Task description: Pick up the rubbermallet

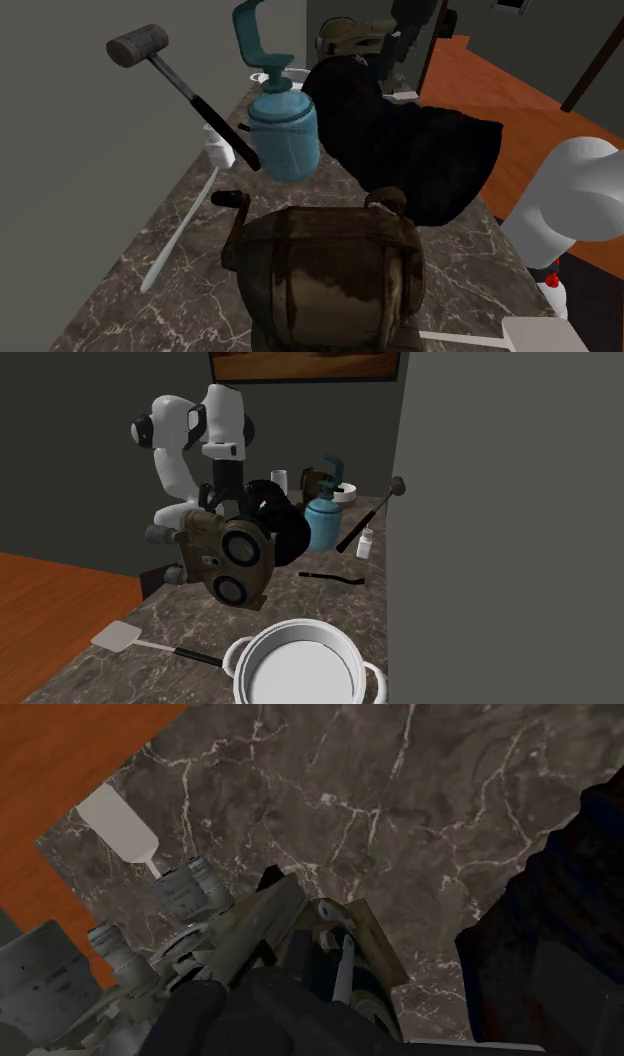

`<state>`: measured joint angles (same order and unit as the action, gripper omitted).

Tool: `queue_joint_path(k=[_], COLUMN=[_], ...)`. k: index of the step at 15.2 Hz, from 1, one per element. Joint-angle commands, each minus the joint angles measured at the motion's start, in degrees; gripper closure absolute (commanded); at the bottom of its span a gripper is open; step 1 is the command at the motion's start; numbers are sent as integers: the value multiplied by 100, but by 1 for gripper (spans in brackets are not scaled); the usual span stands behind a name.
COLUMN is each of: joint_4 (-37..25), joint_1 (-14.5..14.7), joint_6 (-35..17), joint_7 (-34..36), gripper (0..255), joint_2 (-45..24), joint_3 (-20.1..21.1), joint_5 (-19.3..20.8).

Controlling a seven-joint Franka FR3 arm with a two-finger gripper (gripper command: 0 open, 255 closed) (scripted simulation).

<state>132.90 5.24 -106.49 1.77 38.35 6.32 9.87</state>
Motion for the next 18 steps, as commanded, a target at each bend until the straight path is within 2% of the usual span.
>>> queue_joint_path(k=[1,3,5,12,18], joint_4=[68,15,-56,-462,-1006], joint_1=[309,628,774,875,832], joint_6=[-281,-628,-969,-2066,-2816], joint_7=[171,397,549,1014,1571], gripper=[0,0,0,0,0], joint_2=[-175,-385,-599,-1402,-2161], joint_3=[3,-30,58,644,1211], joint_5=[-684,-539,-460,-147,457])
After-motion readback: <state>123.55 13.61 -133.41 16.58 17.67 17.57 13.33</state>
